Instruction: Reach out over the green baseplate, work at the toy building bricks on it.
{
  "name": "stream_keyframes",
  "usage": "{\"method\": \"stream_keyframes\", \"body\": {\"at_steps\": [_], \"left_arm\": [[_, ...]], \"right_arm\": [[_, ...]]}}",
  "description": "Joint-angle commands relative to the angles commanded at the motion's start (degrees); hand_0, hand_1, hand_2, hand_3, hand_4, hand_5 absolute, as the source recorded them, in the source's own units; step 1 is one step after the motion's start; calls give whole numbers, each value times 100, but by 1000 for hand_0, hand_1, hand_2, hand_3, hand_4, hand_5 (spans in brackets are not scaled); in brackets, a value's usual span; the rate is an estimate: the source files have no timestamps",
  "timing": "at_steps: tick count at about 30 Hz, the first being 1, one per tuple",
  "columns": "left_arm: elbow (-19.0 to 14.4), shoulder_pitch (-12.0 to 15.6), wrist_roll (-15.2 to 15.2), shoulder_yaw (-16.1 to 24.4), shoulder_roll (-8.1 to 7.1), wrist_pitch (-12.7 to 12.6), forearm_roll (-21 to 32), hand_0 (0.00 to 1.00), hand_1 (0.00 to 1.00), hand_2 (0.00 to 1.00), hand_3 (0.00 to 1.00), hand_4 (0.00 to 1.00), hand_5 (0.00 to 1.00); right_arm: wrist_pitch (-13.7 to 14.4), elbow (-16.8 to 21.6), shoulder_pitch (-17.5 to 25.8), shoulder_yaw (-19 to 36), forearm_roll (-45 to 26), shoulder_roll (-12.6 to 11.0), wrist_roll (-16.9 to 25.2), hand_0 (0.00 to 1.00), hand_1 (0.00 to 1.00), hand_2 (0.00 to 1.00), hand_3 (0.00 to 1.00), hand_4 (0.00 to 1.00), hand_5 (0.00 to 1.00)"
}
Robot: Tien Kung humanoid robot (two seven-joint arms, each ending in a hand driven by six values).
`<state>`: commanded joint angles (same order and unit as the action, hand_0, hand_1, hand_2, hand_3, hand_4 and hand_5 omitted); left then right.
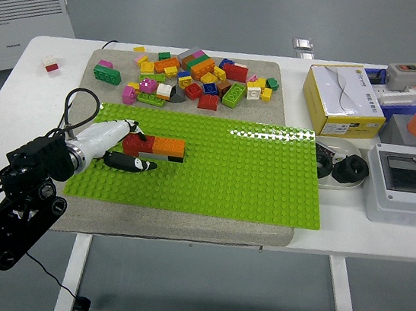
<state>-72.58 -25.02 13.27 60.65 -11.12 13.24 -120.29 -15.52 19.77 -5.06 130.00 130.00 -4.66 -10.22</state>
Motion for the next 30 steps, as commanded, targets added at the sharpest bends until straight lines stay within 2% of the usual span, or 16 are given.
{"method": "stream_keyframes", "body": {"at_steps": [7,14,18,23,24,29,30], "left_arm": [[-206,-12,-1,55,-4,-41,-9,998,998,998,735,929,597],[-314,34,-33,-82,2,-315,-130,998,998,998,749,916,594],[-765,316,-183,-27,-25,-678,-232,998,996,997,739,915,583],[-1366,729,-410,-37,-205,-1110,-128,998,996,997,739,915,583],[-1442,796,-454,-51,-234,-1171,-90,998,981,981,727,911,537],[-1522,1171,-751,-24,-276,-1501,223,998,981,981,727,911,537],[-1509,1233,-806,0,-267,-1553,278,998,965,965,702,819,337]], "right_arm": [[2,-26,0,0,0,7,17,662,538,487,674,728,896],[4,-38,26,0,0,54,35,665,541,506,675,727,894],[-1,-58,81,0,0,87,74,665,540,518,673,728,897],[1,-101,137,0,0,117,152,665,540,518,673,728,897],[3,-106,143,0,0,123,160,661,543,520,669,726,901],[7,-130,182,0,0,170,213,661,543,520,669,726,901],[5,-133,183,0,0,181,222,661,541,523,668,722,905]]}}
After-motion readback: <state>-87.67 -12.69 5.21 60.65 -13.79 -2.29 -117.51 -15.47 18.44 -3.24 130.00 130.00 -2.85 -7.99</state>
